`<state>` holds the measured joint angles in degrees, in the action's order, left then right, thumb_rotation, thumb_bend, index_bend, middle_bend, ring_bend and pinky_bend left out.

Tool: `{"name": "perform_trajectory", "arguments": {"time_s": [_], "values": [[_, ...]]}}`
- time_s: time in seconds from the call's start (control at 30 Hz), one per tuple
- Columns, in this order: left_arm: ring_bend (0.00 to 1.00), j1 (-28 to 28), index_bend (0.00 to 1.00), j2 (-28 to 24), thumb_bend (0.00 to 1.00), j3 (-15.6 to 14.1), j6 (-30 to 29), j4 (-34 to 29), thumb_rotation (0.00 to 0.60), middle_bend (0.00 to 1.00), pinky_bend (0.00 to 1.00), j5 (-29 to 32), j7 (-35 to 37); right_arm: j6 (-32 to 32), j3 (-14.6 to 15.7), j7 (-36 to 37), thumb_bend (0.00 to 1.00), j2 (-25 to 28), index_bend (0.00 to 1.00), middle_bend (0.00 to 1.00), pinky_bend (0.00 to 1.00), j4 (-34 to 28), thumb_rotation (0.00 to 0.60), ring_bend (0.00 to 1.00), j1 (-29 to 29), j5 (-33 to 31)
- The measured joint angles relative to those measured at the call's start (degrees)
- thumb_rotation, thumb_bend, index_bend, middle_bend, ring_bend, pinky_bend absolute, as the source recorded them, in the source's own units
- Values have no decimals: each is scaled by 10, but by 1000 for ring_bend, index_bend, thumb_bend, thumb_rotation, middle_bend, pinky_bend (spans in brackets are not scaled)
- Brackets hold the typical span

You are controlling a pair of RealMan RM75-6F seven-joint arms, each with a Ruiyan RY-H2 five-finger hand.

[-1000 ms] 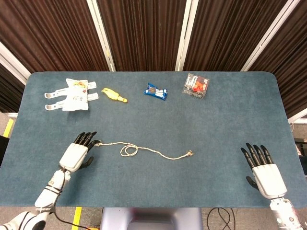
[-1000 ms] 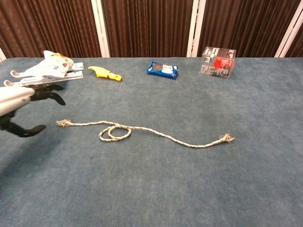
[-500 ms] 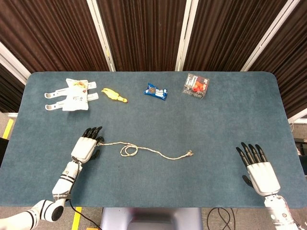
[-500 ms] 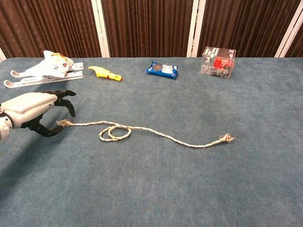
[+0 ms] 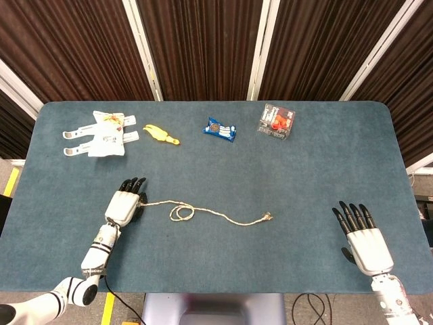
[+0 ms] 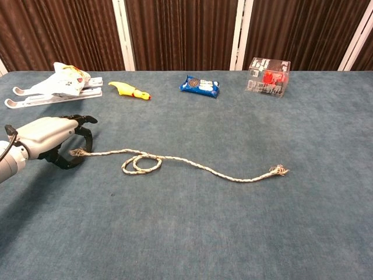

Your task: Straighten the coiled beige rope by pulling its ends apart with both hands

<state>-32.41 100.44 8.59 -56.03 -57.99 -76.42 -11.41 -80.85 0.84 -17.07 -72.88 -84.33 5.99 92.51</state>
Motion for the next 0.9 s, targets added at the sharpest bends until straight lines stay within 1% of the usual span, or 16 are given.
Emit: {"name": "perform_trajectory", "arguments": {"time_s": [0.33, 0.5, 0.63, 0.67, 0.73, 0.83, 0.9], "values": [[0, -9, 610, 21, 427, 0, -4, 40, 600, 101, 124, 5, 10, -2, 2, -6, 280, 0, 0, 0, 0, -1, 600, 0, -1, -3], [0, -11, 636, 21, 427, 0, -9, 44, 600, 106, 126, 4, 12, 5, 3, -19, 280, -4, 0, 0, 0, -4, 600, 0, 5, 1], [0, -9, 645, 14, 427, -4, -24, 37, 600, 108, 127, -4, 16, 20, 3, -29, 280, -7, 9, 0, 0, -10, 600, 0, 17, 8], [0, -8, 645, 11, 427, -5, -28, 33, 600, 107, 127, -6, 16, 30, 3, -31, 280, -8, 22, 0, 0, -14, 600, 0, 23, 8], [0, -5, 645, 4, 428, -9, -37, 23, 600, 107, 128, -12, 16, 49, 0, -38, 279, -10, 84, 0, 0, -19, 600, 0, 35, 7], [0, 1, 645, -10, 427, -15, -52, 2, 600, 106, 128, -20, 12, 87, -9, -55, 278, -21, 202, 0, 0, -24, 600, 0, 63, 3], [0, 5, 645, -19, 428, -19, -61, -13, 600, 106, 128, -25, 9, 110, -18, -68, 278, -36, 299, 0, 0, -25, 600, 0, 87, 1]]}}
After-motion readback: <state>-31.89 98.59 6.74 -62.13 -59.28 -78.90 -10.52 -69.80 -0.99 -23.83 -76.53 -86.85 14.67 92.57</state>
